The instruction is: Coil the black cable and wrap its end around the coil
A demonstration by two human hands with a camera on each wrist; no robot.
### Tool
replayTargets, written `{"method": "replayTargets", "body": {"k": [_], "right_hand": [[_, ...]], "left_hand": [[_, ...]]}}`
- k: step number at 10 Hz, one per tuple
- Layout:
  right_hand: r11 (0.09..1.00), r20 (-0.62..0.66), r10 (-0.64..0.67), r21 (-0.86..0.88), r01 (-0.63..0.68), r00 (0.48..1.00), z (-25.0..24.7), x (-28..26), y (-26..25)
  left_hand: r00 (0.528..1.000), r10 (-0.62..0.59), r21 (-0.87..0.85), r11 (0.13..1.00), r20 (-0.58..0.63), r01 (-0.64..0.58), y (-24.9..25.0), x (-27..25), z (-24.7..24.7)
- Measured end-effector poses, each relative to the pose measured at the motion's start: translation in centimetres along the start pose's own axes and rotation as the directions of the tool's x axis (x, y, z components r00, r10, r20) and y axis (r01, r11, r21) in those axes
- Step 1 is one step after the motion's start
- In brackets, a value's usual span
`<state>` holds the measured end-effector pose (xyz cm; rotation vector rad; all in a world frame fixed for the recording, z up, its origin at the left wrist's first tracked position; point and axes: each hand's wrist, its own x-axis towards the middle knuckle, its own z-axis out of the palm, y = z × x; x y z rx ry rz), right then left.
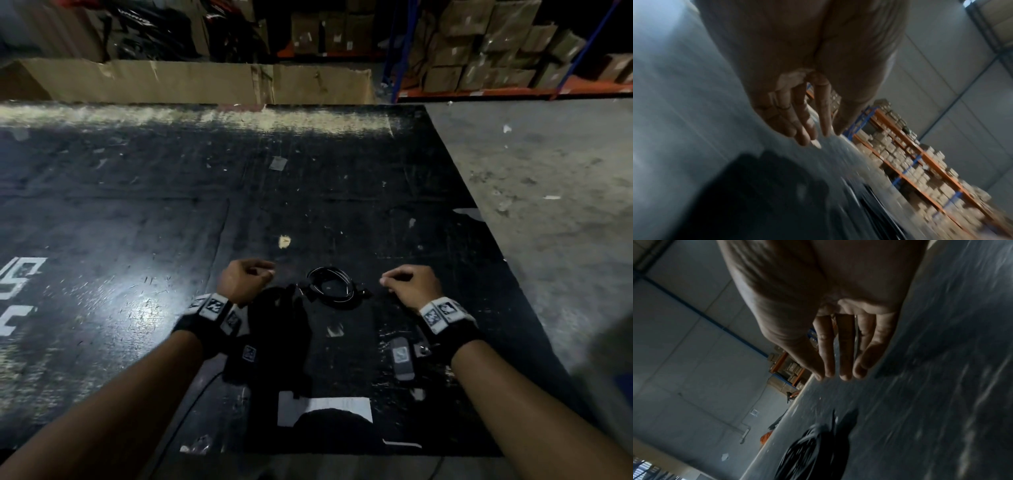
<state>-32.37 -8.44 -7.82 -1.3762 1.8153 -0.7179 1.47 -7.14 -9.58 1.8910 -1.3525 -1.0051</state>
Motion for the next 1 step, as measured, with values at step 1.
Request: {"method": "replayTargets", "body": {"k": [1], "right_hand": [[0.995,-0.078,-0.095,-0.043,0.092,0.992,-4.92,-1.3,3.31]], "left_hand": [[0.995,0.007,-0.077,0.997,-0.1,-0.015,-0.73,-1.93,-5.38]]}}
